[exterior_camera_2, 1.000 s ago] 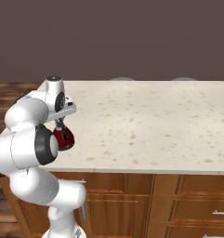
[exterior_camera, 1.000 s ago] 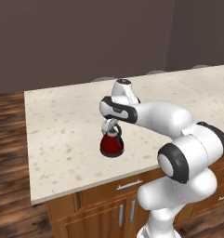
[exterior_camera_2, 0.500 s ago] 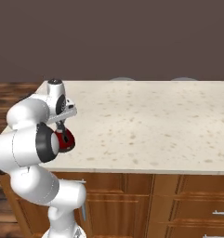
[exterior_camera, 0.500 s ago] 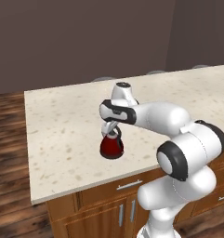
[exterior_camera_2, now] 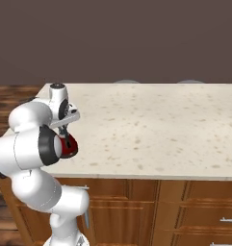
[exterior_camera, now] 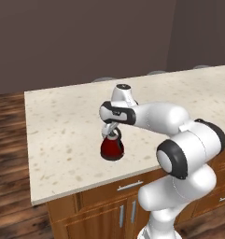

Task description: The kettle is done boiling. Turn off the stove, then wait for 300 timesteps before moving the kettle to the dining table.

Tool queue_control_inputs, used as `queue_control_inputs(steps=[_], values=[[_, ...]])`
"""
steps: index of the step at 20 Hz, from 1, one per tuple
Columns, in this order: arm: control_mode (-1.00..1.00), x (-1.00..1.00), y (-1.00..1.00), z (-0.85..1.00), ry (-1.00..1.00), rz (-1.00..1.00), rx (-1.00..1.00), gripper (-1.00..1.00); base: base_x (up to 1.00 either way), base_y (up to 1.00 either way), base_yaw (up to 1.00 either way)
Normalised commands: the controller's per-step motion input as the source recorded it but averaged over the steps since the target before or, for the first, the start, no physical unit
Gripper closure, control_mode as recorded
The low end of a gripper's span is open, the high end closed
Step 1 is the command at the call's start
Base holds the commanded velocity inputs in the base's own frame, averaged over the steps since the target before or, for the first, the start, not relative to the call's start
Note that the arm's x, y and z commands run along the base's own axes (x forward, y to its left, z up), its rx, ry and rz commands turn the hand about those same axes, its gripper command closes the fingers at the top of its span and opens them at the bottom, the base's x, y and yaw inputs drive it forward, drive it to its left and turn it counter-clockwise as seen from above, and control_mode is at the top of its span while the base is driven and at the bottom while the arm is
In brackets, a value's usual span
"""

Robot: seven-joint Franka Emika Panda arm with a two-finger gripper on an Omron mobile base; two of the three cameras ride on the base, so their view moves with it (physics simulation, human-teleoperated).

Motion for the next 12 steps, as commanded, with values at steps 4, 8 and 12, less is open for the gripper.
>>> queue_control_inputs(steps=[4, 8, 12], values=[[-1.00, 0.04, 0.00, -0.09, -0.02, 0.00, 0.00, 1.00, 0.00, 0.00, 0.00], [-1.00, 0.05, 0.00, -0.07, -0.03, 0.00, 0.00, 1.00, 0.00, 0.00, 0.00], [-1.00, 0.01, 0.00, -0.08, -0.01, 0.00, 0.00, -1.00, 0.00, 0.00, 0.00]])
